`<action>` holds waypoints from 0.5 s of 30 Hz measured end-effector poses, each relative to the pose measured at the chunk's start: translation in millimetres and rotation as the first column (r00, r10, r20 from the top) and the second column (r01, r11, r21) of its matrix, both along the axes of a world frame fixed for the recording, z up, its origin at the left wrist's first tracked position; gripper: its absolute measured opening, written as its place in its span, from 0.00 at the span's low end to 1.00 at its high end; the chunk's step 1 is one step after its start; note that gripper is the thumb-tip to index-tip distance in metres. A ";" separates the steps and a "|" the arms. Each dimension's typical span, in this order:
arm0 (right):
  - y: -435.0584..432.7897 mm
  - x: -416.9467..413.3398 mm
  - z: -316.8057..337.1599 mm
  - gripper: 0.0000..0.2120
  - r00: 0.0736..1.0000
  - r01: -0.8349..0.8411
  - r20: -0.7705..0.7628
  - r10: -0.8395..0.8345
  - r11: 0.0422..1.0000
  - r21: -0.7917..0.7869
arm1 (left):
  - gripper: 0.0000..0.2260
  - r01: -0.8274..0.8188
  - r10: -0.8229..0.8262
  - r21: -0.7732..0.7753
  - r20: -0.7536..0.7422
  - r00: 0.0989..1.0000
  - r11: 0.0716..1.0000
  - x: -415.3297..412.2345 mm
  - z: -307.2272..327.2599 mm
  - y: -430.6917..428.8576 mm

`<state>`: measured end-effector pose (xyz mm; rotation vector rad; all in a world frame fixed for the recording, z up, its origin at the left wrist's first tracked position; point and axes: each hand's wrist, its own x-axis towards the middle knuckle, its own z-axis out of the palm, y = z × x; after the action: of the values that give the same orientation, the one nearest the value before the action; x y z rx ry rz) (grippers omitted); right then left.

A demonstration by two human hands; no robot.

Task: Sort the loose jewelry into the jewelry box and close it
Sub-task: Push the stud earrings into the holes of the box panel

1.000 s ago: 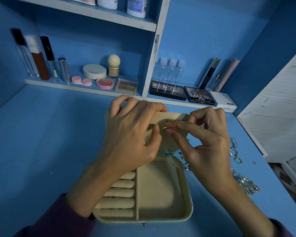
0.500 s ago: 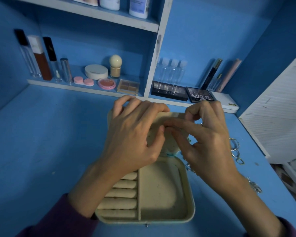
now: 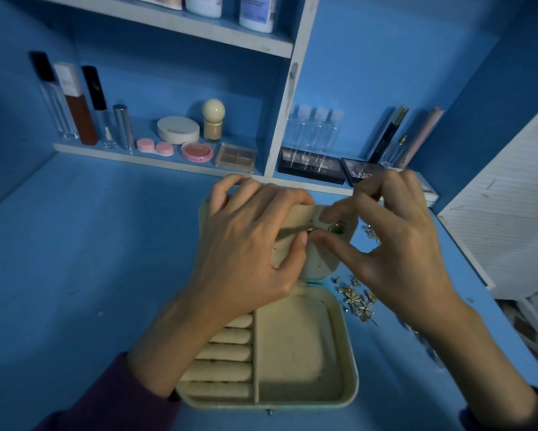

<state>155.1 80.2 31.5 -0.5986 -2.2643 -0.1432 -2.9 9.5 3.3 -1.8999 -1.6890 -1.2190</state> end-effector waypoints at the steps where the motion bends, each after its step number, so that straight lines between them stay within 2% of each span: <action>1: 0.1 -0.1 -1.1 0.10 1.000 -0.005 -0.003 0.005 1.000 0.006 | 0.12 0.000 0.000 -0.002 0.001 1.000 1.000 -0.1 -0.1 0.0; 10: -4.4 -2.5 -5.7 0.06 1.000 -0.007 -0.024 0.008 0.999 0.053 | 0.12 -0.003 0.003 -0.003 0.008 1.000 1.000 -0.3 0.0 -0.3; 15: -14.8 -6.1 -2.1 0.07 0.995 0.063 0.066 -0.077 0.979 0.191 | 0.13 -0.001 0.001 -0.003 0.005 1.000 1.000 0.0 1.0 -0.7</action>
<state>149.0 65.4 29.3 -0.5804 -2.2679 -0.4168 -2.9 8.8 4.3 -1.8995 -1.6947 -1.2227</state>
